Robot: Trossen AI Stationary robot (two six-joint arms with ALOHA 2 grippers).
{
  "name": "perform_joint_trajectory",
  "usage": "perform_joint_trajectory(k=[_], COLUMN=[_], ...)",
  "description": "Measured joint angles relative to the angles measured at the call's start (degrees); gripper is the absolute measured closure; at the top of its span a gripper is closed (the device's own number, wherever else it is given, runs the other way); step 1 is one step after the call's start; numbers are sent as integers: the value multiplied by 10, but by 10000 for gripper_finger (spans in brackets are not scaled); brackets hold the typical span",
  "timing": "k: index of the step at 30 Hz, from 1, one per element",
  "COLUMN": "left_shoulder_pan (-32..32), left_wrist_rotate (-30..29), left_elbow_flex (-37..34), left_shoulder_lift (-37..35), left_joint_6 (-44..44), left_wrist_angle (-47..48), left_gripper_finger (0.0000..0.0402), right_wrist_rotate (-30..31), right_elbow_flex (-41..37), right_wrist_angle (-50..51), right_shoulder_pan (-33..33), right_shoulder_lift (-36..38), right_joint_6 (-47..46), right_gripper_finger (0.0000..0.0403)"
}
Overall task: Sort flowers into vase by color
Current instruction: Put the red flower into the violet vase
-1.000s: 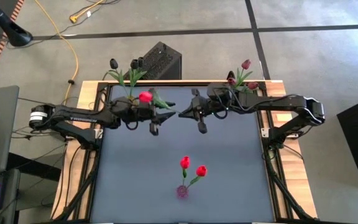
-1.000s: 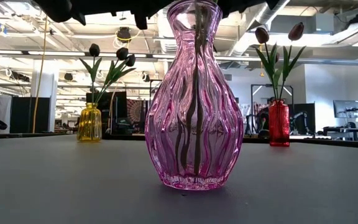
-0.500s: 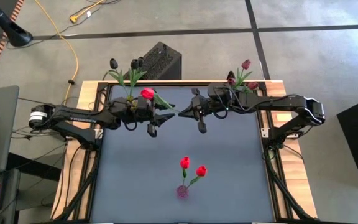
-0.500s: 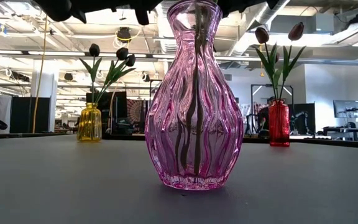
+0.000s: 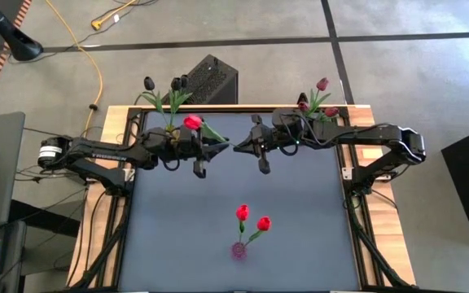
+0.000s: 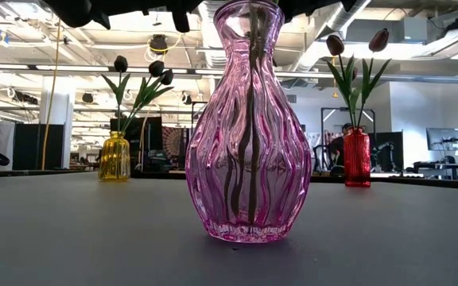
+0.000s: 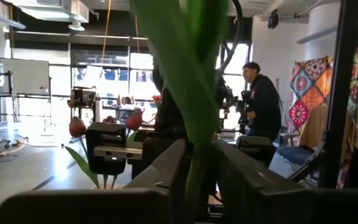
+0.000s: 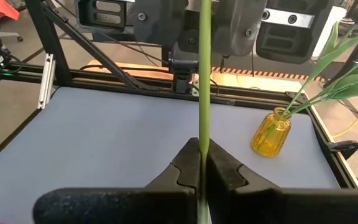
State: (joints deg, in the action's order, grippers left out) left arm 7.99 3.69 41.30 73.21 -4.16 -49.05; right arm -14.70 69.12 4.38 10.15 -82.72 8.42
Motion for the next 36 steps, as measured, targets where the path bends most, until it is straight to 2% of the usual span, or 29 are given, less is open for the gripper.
perform_joint_trajectory(k=[7,13,18,21,25,28,32,36], left_shoulder_pan=[0,0,4,8,8,-1,-26,-70], left_wrist_rotate=[0,-1,0,1,13,44,88,134], left_elbow_flex=[0,0,1,16,52,80,92,91], left_shoulder_lift=[0,0,-11,-31,-68,-95,-129,-152], left_joint_6=[1,-1,-20,-25,-26,-28,-48,-75], left_wrist_angle=[-7,-6,9,73,221,325,408,452], left_gripper_finger=[396,400,401,401,401,401,401,401], right_wrist_rotate=[-1,-1,-2,-2,-2,-2,3,46], right_elbow_flex=[0,0,23,44,78,96,100,100], right_wrist_angle=[-1,-3,38,84,171,253,323,383], right_shoulder_pan=[0,0,1,2,6,12,17,12], right_shoulder_lift=[0,0,5,12,27,48,87,133], right_joint_6=[6,1,-27,-24,-21,-20,-34,-42], right_gripper_finger=[358,350,307,265,206,176,164,168])
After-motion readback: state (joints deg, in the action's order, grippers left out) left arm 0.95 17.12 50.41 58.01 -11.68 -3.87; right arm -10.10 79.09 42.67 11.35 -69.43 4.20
